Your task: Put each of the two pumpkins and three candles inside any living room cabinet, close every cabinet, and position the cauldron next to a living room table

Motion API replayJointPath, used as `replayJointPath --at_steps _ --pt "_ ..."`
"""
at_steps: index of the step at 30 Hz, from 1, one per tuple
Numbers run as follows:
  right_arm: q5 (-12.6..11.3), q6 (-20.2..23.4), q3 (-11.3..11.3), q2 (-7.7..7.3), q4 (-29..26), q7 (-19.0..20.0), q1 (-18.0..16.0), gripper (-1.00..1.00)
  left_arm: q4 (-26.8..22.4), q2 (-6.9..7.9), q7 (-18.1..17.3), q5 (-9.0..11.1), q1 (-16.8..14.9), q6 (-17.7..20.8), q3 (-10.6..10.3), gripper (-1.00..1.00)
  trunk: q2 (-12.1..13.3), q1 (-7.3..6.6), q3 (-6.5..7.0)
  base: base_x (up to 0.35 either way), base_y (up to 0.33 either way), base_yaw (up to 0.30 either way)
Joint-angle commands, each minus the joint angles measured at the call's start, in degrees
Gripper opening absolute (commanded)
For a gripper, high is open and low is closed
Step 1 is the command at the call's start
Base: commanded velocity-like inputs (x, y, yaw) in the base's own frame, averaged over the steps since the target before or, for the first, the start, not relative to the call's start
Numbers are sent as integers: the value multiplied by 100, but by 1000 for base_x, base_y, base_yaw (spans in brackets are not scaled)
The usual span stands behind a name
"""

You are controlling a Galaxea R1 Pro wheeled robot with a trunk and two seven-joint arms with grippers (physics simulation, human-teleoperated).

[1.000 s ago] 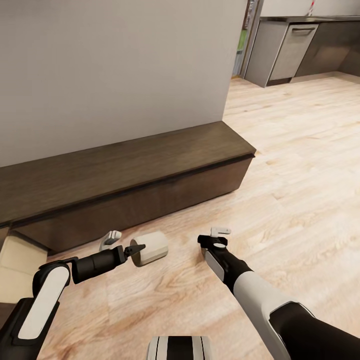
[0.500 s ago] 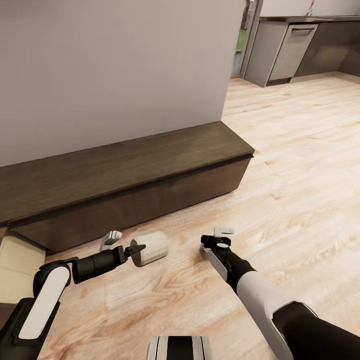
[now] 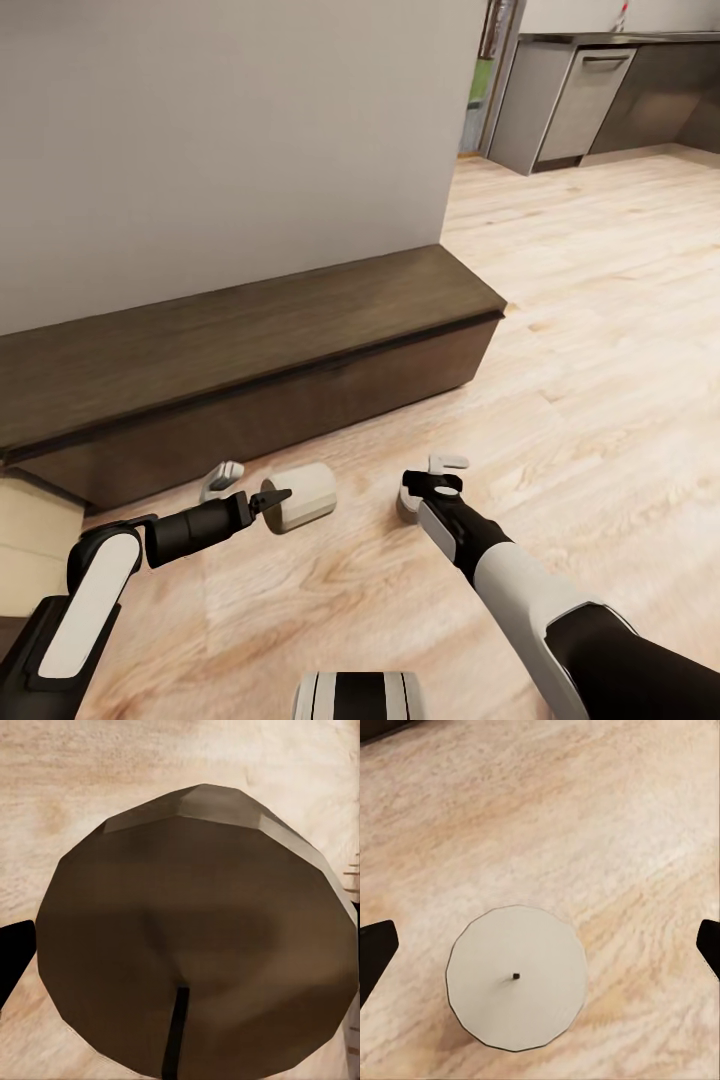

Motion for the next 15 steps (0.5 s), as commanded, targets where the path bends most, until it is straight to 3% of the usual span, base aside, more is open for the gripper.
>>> replayJointPath --at_steps 1,11,15 --pt "-24 40 46 -8 -11 -45 0 100 -1 -5 -59 -44 -3 24 8 -100 -1 1 -4 158 0 0" --pt "-24 41 41 -4 -19 -59 -3 100 -8 -5 -59 -36 -3 39 -24 -100 -1 1 -4 19 0 0" --pt "-37 77 36 -4 -14 5 0 100 -13 1 -82 62 -3 41 -19 -100 -1 1 -4 0 0 0"
